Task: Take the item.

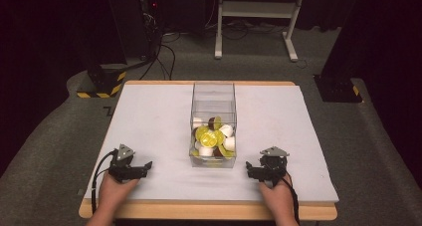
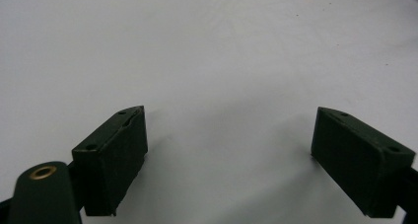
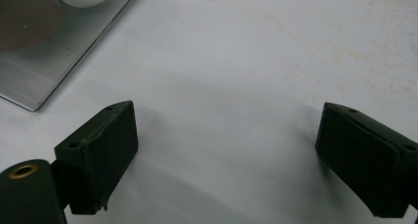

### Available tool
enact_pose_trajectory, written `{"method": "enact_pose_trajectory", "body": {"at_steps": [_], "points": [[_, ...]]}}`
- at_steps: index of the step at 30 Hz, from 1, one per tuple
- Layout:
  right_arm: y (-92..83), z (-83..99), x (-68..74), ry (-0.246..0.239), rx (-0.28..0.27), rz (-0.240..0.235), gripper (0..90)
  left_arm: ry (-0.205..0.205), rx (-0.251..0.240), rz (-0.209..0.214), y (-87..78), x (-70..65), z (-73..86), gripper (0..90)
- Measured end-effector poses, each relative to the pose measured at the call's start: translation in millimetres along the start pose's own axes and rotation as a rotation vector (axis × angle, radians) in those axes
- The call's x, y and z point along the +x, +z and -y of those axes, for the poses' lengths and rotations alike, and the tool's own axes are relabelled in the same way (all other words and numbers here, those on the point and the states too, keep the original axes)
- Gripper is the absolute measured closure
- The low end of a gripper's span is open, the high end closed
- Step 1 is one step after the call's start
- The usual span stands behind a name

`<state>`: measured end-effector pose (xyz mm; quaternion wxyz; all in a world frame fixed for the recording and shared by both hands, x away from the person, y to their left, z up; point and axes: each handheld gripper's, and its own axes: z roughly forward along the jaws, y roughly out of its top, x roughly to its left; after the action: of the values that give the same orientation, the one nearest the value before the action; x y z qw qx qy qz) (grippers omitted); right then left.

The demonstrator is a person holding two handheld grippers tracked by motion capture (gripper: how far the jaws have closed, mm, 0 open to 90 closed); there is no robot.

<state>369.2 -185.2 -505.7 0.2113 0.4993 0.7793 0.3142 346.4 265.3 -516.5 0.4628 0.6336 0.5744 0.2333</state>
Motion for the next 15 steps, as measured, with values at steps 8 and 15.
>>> {"method": "enact_pose_trajectory", "body": {"at_steps": [8,15], "points": [[0.0,0.0,0.0,0.0,0.0,0.0,8.9,-0.004,-0.013,0.035,-3.7,-3.8,-0.7,14.5],[0.0,0.0,0.0,0.0,0.0,-0.001,8.9,-0.005,-0.021,0.057,-6.3,-4.9,-2.1,14.9]]}}
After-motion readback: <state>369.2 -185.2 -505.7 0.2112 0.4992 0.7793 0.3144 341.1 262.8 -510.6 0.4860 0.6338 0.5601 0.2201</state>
